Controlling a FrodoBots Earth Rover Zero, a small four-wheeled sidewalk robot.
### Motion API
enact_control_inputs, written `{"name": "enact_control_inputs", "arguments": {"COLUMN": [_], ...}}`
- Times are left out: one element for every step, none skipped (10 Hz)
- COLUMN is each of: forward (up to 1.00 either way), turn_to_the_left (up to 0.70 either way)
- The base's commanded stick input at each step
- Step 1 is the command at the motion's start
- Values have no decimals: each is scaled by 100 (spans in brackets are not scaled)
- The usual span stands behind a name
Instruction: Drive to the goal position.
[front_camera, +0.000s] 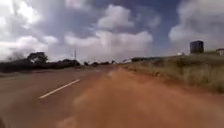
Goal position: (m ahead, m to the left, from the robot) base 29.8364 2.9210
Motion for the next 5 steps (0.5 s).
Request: {"name": "enact_control_inputs", "arguments": {"forward": [100,100,100,100,100], "turn_to_the_left": [0,0,0,0,0]}}
